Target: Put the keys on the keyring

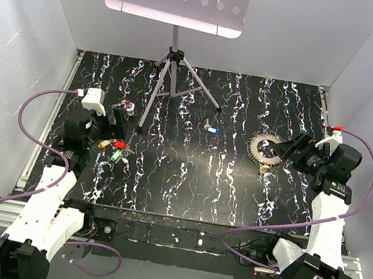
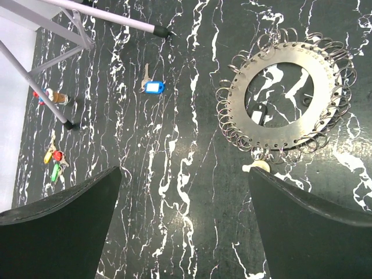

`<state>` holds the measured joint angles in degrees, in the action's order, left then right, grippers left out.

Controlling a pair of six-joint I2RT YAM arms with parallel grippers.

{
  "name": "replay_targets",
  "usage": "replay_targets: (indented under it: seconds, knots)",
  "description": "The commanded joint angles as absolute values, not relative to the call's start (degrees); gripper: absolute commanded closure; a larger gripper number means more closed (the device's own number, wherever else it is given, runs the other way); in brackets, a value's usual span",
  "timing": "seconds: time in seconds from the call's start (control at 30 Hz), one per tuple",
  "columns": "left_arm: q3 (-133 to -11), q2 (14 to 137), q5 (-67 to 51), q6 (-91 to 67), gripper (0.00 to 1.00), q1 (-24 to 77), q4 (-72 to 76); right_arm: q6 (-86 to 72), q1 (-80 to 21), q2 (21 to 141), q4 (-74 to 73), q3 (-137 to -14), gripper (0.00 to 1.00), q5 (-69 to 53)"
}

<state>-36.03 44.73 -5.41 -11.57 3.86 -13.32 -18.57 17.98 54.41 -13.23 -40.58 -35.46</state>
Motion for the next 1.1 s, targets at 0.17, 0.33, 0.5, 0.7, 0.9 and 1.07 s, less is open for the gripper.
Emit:
replay_targets:
  seconds: [0.17, 0.33, 0.5, 0.7, 0.9, 1.07]
  knots:
    - [-37.26, 43.33, -5.19, -13.26, 0.00, 4.04, -15.55, -13.55, 18.19, 52.30, -11.87, -41.05, 0.00, -46.91]
    - [-39.54, 42.71, -6.06, -15.55, 0.00, 4.04, -19.59, -7.04, 18.11, 51.94, -13.01, -40.87, 0.00, -57.20]
    - [-42.01, 44.90, -6.85, -19.06, 0.00, 4.04, -23.46, 2.07, 16.18, 53.26, -19.92, -44.19, 0.00, -62.40]
    - [-47.01, 55.61, -7.90, -20.04, 0.00, 3.87, -28.12, 15.46, 11.43, 55.81, -31.55, -45.80, 0.00, -65.82]
    - [-53.69, 68.98, -8.97, -19.08, 0.00, 3.78, -30.23, 20.29, 11.34, 56.60, -32.43, -43.68, 0.00, -68.20]
    - [-53.62, 71.90, -5.11, -17.40, 0.00, 3.69, -32.16, 23.55, 11.43, 56.34, -34.72, -44.30, 0.00, -66.45]
